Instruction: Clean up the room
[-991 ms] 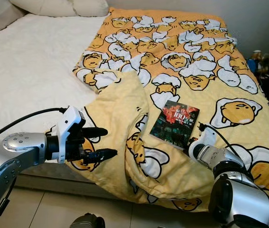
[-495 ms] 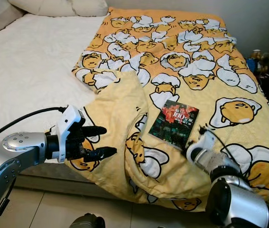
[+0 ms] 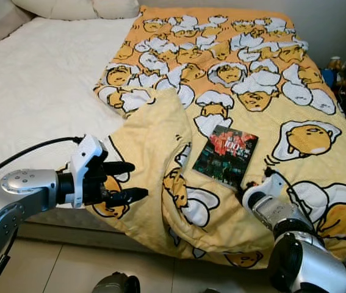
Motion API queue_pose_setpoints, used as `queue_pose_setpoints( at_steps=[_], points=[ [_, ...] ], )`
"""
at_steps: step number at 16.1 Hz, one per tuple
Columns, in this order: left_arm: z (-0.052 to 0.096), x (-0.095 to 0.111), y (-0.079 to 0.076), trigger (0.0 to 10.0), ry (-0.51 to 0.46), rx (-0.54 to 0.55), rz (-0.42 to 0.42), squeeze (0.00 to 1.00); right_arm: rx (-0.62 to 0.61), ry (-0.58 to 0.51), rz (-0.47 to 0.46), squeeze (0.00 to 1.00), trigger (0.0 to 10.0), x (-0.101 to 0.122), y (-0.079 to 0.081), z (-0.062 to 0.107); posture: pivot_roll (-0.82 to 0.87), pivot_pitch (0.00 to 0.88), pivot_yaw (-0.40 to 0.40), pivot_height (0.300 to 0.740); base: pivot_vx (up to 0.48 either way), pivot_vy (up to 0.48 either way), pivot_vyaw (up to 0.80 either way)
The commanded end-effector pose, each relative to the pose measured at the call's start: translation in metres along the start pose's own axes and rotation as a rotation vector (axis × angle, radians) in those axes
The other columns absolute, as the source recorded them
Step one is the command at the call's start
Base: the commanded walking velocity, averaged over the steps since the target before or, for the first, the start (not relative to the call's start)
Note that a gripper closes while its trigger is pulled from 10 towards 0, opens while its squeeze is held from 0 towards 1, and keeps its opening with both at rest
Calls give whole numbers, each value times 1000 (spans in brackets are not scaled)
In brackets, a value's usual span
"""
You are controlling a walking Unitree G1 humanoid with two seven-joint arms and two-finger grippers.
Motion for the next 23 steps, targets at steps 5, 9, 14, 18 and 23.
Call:
queue_pose_setpoints(
  at_steps=[5,9,14,18,23],
  points=[
    [6,9,0,10000,-25,13,-16,984,118,-120,-101,0,10000,18,22,-4,203,69,82,740,0,0,0],
    [7,7,-2,10000,-22,12,-8,988,101,-147,-164,0,10000,12,19,-6,216,76,101,740,0,0,0],
    [9,8,-6,10000,-10,1,-4,984,89,-143,-192,0,0,-8,22,-13,260,101,135,740,0,0,0],
    [11,8,-8,10000,-6,0,2,984,95,-205,-218,0,0,-2,24,-14,271,106,142,740,0,0,0],
    [9,10,-11,10000,-17,-1,11,988,144,-241,-226,0,0,6,28,-12,265,99,137,740,0,0,0]
  ],
)
Point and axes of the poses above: a point about 5 cm out from each wrist's last joint towards the gripper, its own z axis pointing back from the gripper into the wrist, its own x axis along the axis of the wrist's last joint, y = z × x, the point moved 4 cm from there along -z, pointing out of the wrist towards the gripper, and after that the axes turned 10 degrees about z, right-handed, at the moved point
